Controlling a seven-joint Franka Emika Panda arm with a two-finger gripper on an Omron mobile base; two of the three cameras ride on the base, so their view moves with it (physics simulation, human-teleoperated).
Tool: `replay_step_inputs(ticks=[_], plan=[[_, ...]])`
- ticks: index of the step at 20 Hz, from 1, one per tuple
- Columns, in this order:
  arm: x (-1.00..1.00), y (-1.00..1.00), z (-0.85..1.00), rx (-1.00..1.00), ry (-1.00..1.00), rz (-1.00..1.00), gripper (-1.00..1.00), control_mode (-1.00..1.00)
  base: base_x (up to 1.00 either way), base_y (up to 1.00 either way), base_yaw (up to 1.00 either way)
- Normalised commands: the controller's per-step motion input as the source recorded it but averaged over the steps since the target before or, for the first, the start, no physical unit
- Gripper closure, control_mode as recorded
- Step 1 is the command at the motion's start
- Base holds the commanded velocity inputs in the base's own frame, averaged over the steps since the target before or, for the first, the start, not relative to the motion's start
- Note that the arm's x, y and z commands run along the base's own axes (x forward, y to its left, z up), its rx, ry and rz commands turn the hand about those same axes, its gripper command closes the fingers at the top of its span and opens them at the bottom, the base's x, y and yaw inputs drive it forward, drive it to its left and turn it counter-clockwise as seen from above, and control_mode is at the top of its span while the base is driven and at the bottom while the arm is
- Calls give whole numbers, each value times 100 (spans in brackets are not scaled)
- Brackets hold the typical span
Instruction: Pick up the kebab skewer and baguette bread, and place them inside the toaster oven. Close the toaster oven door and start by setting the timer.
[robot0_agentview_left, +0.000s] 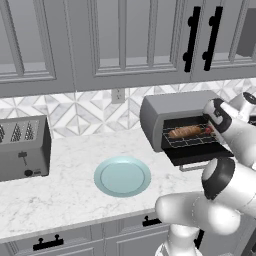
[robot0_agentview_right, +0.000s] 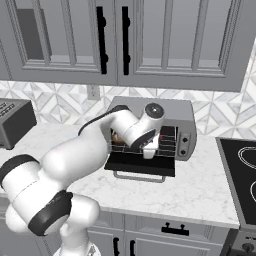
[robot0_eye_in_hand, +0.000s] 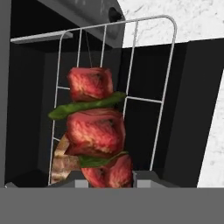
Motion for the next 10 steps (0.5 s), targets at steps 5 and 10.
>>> replay_step_inputs(ticks=[5,10], plan=[[45,-16,-13,1,0,0,100,-100,0,0,0],[45,-12,-7,0,0,0,100,-100,0,0,0]])
